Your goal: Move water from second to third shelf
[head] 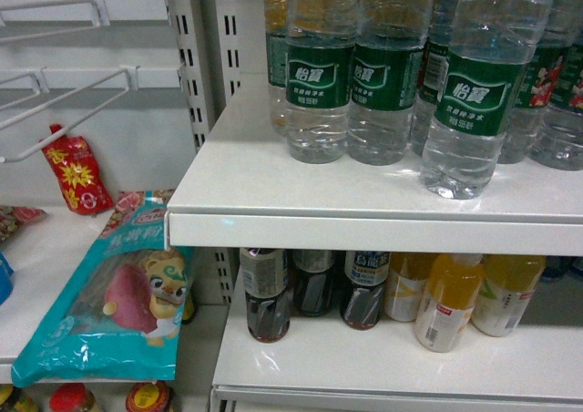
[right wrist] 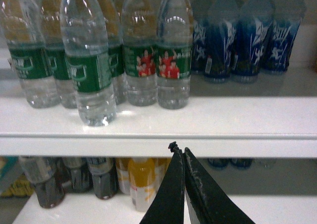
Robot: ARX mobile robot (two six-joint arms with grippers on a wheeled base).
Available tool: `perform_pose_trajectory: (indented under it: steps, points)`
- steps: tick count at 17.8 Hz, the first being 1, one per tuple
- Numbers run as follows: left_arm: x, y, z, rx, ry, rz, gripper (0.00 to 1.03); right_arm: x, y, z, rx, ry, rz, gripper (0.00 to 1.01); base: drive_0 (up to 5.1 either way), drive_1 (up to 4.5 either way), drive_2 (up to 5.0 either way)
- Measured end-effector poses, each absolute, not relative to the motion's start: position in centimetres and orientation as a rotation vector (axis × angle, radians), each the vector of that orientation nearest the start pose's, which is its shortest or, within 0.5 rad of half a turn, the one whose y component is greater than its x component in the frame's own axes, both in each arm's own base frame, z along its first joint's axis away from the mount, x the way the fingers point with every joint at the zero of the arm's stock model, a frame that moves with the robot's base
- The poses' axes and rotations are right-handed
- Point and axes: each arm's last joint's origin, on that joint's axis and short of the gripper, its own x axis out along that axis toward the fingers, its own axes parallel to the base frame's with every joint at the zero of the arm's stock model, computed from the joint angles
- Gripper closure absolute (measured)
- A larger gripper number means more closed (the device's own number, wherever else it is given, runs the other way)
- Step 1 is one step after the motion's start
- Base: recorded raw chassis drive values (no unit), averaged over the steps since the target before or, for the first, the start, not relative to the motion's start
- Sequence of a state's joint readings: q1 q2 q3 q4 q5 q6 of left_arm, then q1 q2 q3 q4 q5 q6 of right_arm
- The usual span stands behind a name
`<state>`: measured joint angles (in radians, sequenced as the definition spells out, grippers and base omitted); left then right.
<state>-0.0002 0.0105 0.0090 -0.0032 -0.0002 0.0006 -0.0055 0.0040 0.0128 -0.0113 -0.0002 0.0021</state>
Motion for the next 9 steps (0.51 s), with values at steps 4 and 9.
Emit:
perform_pose_trajectory:
  steps: [4,9]
  points:
    - [9.78,0.00,16.54,0.001,0.005,0.000,0.05,9.72,-0.05,16.74,0.002,-0.007,-0.005,0.99,0.0,0.00,0.0]
    - [9.78,0.00,16.54,0.001,0.005,0.000,0.05,9.72,-0.05,16.72,0.002,-0.006,-0.006,0.99,0.0,0.00,0.0]
